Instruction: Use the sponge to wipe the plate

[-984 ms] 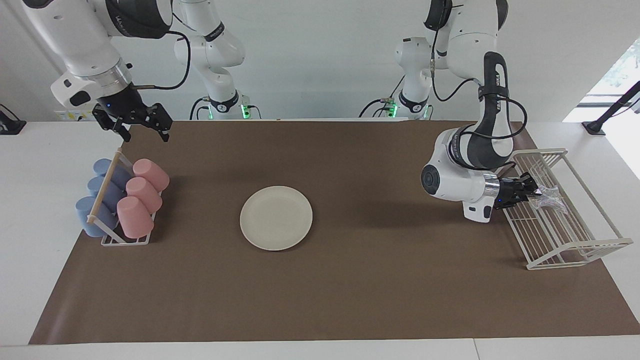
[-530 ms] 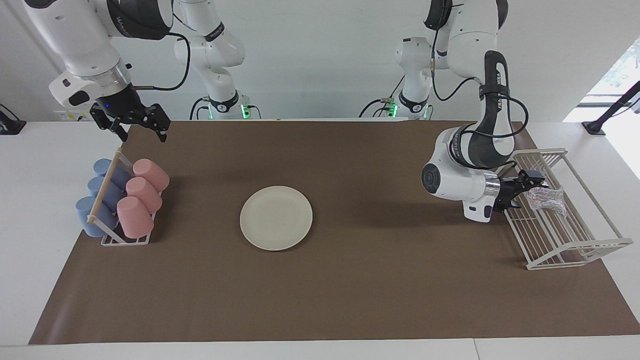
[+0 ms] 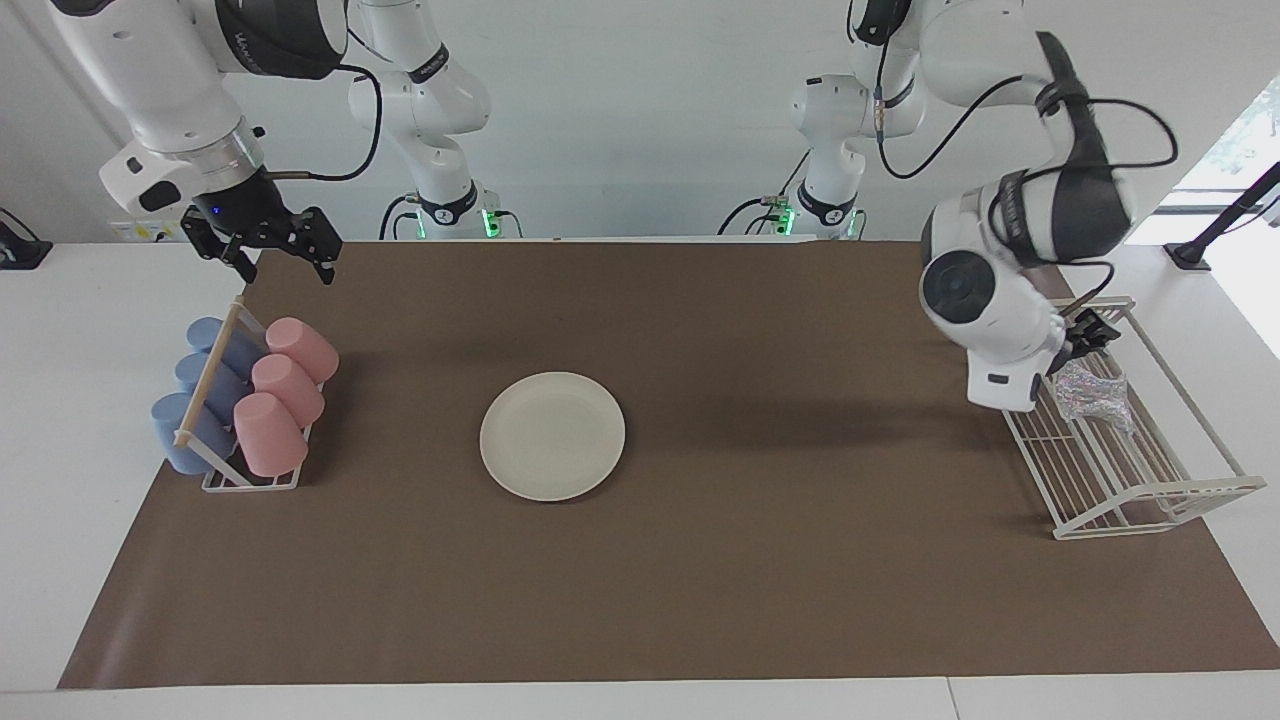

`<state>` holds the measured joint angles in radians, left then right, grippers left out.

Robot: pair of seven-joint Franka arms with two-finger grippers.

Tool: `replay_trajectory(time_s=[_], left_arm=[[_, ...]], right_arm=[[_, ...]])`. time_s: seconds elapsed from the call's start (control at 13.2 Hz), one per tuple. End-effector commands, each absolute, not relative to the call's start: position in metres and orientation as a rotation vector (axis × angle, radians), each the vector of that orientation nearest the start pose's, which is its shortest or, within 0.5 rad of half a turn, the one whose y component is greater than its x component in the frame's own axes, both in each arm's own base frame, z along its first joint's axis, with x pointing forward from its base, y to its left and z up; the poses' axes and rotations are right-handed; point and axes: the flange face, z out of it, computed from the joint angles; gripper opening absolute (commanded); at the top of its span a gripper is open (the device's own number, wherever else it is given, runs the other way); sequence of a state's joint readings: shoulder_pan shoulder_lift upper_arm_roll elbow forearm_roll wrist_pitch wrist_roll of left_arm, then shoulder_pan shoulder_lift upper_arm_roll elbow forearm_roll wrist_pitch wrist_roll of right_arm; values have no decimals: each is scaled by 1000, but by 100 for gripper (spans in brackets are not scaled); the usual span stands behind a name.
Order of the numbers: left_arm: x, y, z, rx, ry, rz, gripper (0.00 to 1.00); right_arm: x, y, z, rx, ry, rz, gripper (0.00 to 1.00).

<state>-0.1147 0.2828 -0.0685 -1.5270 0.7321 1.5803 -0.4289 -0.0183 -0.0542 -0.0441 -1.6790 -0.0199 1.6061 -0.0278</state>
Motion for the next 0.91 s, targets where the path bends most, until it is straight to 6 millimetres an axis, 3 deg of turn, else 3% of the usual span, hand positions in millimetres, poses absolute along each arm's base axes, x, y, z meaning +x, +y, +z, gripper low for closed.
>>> replay_trajectory(time_s=[0.0, 0.08, 0.3, 0.53, 0.83], left_arm=[[614, -27, 543, -2633, -259, 4, 100], [603, -26, 563, -2730, -280, -2, 100], [567, -17, 597, -3019, -321, 131, 100], [527, -22, 601, -3146, -208, 264, 100], [535, -50, 607, -3174, -127, 111, 100]], right_arm=[[540, -35, 610, -3177, 18, 44, 100], [540, -36, 610, -3177, 20, 44, 100], [540, -34, 611, -3177, 15, 42, 100], [540, -34, 612, -3177, 18, 39, 100], [540, -32, 614, -3177, 11, 34, 100]])
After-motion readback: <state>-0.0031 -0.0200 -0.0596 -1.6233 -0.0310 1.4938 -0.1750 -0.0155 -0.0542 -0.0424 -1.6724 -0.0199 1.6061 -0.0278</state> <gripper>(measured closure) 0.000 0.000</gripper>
